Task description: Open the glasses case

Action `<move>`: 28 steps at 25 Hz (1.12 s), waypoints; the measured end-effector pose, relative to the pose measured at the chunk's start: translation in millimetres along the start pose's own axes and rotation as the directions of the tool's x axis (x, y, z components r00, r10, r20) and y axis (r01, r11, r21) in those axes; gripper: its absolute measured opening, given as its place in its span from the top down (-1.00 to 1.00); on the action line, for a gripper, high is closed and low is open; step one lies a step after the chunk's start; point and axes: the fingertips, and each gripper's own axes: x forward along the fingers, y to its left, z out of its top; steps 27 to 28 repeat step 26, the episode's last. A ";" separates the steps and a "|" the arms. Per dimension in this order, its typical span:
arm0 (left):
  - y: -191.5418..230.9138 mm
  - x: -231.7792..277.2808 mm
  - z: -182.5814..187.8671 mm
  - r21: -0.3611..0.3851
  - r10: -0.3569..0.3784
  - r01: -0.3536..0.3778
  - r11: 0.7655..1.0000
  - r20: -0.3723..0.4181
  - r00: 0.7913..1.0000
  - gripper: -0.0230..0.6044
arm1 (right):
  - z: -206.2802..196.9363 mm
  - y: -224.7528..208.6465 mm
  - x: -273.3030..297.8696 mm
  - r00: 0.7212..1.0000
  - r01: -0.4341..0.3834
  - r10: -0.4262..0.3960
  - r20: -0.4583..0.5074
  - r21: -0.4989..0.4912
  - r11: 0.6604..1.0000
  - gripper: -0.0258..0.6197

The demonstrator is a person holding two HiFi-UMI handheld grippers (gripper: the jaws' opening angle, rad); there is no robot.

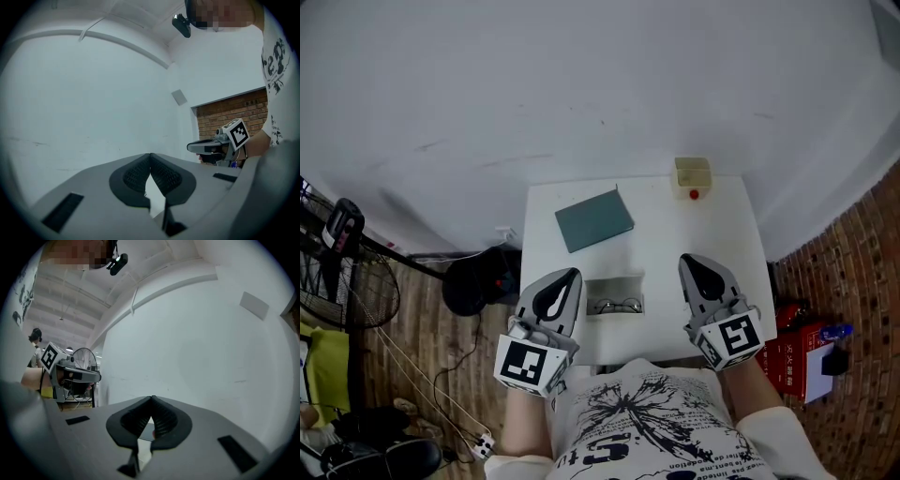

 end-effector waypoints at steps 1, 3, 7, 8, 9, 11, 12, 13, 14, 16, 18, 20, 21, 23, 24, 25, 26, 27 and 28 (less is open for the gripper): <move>0.1 -0.4 -1.3 -0.001 0.002 -0.002 1.000 -0.002 1.000 0.88 | -0.9 1.5 -0.5 1.000 -0.008 0.008 0.002 -0.003 1.000 0.89; -0.1 -2.0 -4.5 -0.005 0.008 -0.008 1.000 -0.008 1.000 0.88 | -3.4 4.5 -1.9 1.000 -0.023 0.023 0.006 -0.006 1.000 0.89; 1.8 -2.0 -8.7 -0.018 0.016 -0.016 1.000 -0.015 1.000 0.88 | -9.5 7.0 0.2 0.999 -0.033 0.033 -0.002 -0.001 0.999 0.89; 2.5 -1.5 -9.3 -0.021 0.017 -0.017 1.000 -0.018 1.000 0.88 | -10.1 6.8 1.1 1.000 -0.029 0.029 -0.005 -0.002 1.000 0.89; 3.0 -1.2 -9.7 -0.023 0.017 -0.018 1.000 -0.020 1.000 0.88 | -10.5 6.8 1.9 1.000 -0.026 0.026 -0.007 -0.005 1.000 0.89; 3.0 -1.2 -10.5 -0.025 0.017 -0.018 1.000 -0.023 1.000 0.88 | -10.5 7.9 3.0 1.000 -0.025 0.025 -0.007 -0.013 1.000 0.89; 2.8 -1.5 -11.0 -0.025 0.017 -0.018 1.000 -0.024 1.000 0.88 | -10.3 8.8 3.2 1.000 -0.028 0.028 -0.005 -0.016 0.999 0.89; 2.8 -1.8 -11.6 -0.025 0.017 -0.018 1.000 -0.025 1.000 0.88 | -10.1 9.8 3.2 1.000 -0.031 0.031 -0.003 -0.016 0.999 0.89; 2.9 -2.4 -12.2 -0.026 0.018 -0.019 0.999 -0.026 1.000 0.88 | -9.7 10.8 3.2 0.999 -0.033 0.033 -0.001 -0.015 0.999 0.89; 3.9 -3.5 -12.8 -0.026 0.021 -0.022 0.999 -0.029 0.999 0.88 | -8.9 12.7 3.9 0.999 -0.035 0.035 0.000 -0.014 0.999 0.89; 4.9 -3.9 -13.7 -0.027 0.023 -0.024 0.999 -0.032 0.999 0.88 | -9.0 13.8 5.1 0.999 -0.036 0.036 -0.002 -0.017 0.999 0.89; 5.2 -4.4 -15.1 -0.029 0.024 -0.025 0.999 -0.034 0.999 0.88 | -9.8 14.8 5.9 0.999 -0.037 0.037 -0.006 -0.019 0.999 0.89; 5.3 -4.8 -15.4 -0.029 0.025 -0.026 0.999 -0.035 0.999 0.88 | -10.1 15.5 6.1 0.999 -0.038 0.038 -0.007 -0.020 0.999 0.89; 5.2 -5.6 -15.8 -0.029 0.026 -0.027 0.999 -0.036 0.999 0.88 | -10.7 16.8 6.3 0.999 -0.039 0.039 -0.010 -0.023 0.999 0.89; 5.1 -6.0 -15.6 -0.028 0.026 -0.028 0.999 -0.037 0.999 0.88 | -10.9 17.3 6.2 0.999 -0.039 0.039 -0.011 -0.023 0.999 0.89; 5.0 -6.3 -15.3 -0.027 0.027 -0.028 0.999 -0.039 0.999 0.88 | -11.0 17.7 6.1 0.999 -0.040 0.040 -0.011 -0.022 0.999 0.89; 4.8 -6.6 -15.0 -0.025 0.027 -0.028 0.999 -0.040 0.999 0.88 | -11.1 18.2 5.9 0.999 -0.040 0.040 -0.011 -0.021 0.999 0.89; 4.8 -6.6 -15.0 -0.025 0.027 -0.028 0.999 -0.040 0.999 0.88 | -11.1 18.2 5.9 0.999 -0.040 0.040 -0.011 -0.021 0.999 0.89; 4.8 -6.6 -15.0 -0.025 0.027 -0.028 0.999 -0.040 0.999 0.88 | -11.1 18.2 5.9 0.999 -0.040 0.040 -0.011 -0.021 0.999 0.89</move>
